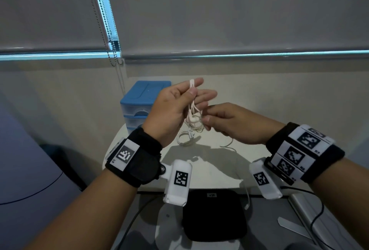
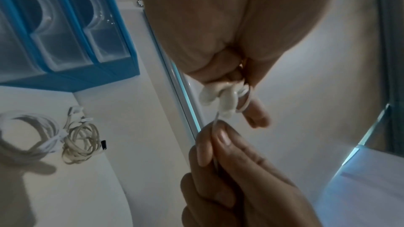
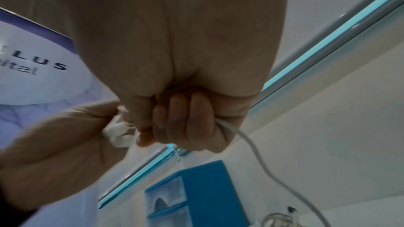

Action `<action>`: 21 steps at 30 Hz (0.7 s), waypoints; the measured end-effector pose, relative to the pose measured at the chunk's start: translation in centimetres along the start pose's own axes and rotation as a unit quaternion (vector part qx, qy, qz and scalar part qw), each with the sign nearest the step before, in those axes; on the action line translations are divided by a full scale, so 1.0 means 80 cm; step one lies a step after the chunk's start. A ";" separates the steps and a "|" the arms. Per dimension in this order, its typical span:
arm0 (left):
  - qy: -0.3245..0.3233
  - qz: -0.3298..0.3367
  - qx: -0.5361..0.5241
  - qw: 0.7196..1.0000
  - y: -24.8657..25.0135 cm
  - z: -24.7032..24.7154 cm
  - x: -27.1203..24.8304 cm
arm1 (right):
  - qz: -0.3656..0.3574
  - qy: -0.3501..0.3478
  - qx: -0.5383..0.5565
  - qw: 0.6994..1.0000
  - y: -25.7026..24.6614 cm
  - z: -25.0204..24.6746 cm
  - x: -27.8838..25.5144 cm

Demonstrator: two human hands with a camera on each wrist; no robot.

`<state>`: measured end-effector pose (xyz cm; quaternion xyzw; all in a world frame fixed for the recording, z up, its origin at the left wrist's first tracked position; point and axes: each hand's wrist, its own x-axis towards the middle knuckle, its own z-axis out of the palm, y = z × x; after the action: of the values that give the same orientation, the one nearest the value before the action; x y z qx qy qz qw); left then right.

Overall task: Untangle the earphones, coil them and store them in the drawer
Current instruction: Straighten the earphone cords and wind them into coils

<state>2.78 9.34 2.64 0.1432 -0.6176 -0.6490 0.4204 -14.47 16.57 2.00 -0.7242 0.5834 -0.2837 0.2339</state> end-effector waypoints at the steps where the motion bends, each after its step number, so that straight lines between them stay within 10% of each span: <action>1: 0.006 0.000 -0.009 1.000 -0.003 -0.001 0.000 | -0.008 -0.012 -0.013 1.000 -0.006 0.000 -0.002; 9: -0.056 0.031 0.232 0.971 -0.005 0.000 -0.005 | -0.061 -0.012 -0.056 0.996 -0.053 -0.050 -0.006; 21: -0.085 -0.005 0.078 0.993 0.004 -0.003 -0.001 | -0.029 0.137 0.032 0.990 -0.014 -0.044 0.019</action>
<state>3.08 9.28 2.88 0.1230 -0.6994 -0.6107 0.3503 -15.88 15.26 5.53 -0.6876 0.5790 -0.4053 0.1665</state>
